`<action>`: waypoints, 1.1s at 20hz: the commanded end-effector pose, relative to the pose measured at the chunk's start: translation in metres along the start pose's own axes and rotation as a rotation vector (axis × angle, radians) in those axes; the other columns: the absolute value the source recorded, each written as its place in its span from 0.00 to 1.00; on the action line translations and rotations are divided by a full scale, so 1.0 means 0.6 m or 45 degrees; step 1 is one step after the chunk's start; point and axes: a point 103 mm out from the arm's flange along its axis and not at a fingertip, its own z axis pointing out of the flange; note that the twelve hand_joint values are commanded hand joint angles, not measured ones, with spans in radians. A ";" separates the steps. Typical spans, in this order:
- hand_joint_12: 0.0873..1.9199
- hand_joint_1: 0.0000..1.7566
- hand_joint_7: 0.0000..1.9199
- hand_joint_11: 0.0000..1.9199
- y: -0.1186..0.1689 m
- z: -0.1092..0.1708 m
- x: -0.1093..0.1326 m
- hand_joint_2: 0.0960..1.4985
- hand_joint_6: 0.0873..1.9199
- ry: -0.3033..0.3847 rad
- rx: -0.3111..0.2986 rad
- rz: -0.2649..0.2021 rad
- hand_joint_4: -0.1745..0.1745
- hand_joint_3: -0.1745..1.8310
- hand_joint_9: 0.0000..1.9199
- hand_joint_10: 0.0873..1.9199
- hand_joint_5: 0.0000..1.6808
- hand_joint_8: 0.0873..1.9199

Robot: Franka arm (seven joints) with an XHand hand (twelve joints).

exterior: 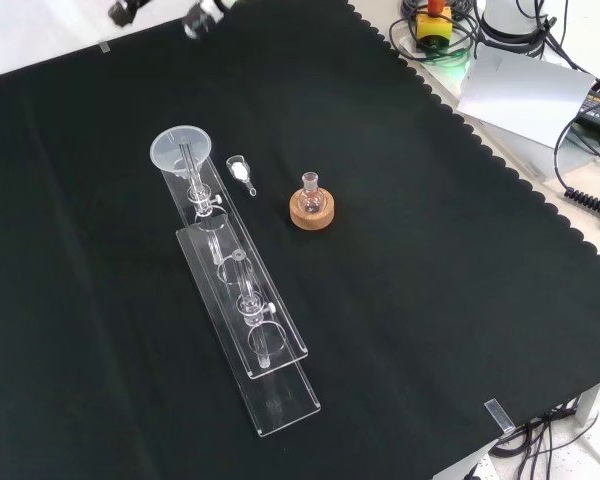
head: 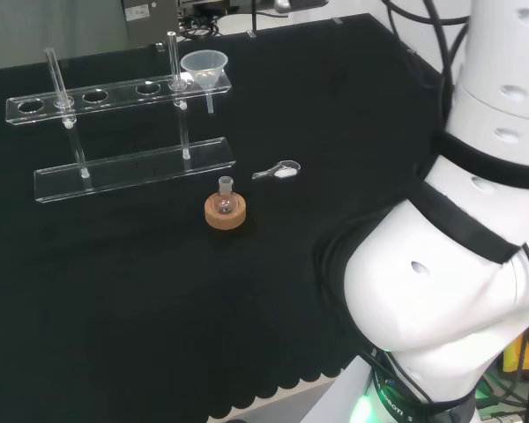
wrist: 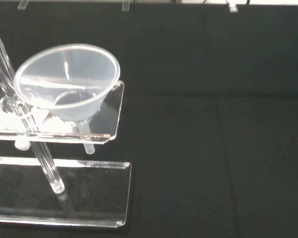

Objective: Pick up the funnel from the transparent funnel stand.

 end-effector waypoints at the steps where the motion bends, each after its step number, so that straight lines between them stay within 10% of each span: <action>1: 0.71 0.26 0.15 0.07 0.061 0.058 0.030 0.66 0.00 -0.075 0.141 -0.074 0.46 0.21 0.20 0.32 0.18 0.31; 22: 0.76 0.27 0.00 0.13 0.082 0.102 0.096 0.43 0.00 -0.144 0.332 -0.206 0.46 0.29 0.13 0.39 0.03 0.32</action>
